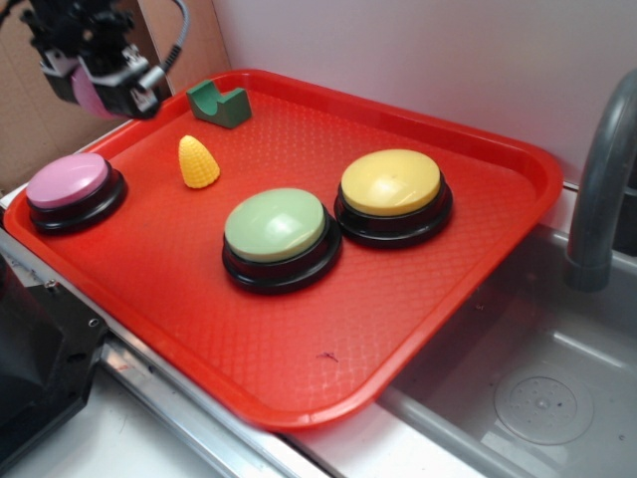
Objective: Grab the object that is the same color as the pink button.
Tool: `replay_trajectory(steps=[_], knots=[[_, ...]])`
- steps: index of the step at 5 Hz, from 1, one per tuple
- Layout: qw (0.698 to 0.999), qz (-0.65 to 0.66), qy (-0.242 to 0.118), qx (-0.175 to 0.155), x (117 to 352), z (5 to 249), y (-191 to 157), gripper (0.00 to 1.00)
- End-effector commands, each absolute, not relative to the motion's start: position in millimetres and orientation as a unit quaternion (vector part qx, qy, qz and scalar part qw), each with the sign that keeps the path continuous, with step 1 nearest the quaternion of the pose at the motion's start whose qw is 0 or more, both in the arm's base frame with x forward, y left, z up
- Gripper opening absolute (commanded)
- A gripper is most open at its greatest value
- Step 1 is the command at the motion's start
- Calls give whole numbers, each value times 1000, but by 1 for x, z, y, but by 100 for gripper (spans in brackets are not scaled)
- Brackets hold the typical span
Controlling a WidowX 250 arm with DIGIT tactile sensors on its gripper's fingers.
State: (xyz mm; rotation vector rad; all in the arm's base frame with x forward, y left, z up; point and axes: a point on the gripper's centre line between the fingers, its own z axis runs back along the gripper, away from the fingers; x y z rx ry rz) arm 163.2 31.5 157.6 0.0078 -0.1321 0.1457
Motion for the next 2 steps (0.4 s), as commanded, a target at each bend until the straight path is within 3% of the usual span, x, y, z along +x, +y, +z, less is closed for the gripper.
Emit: replay_trajectory(steps=[1, 2], knots=[[996, 53, -65, 32, 185, 225, 28, 0], [993, 63, -77, 64, 189, 210, 36, 0]])
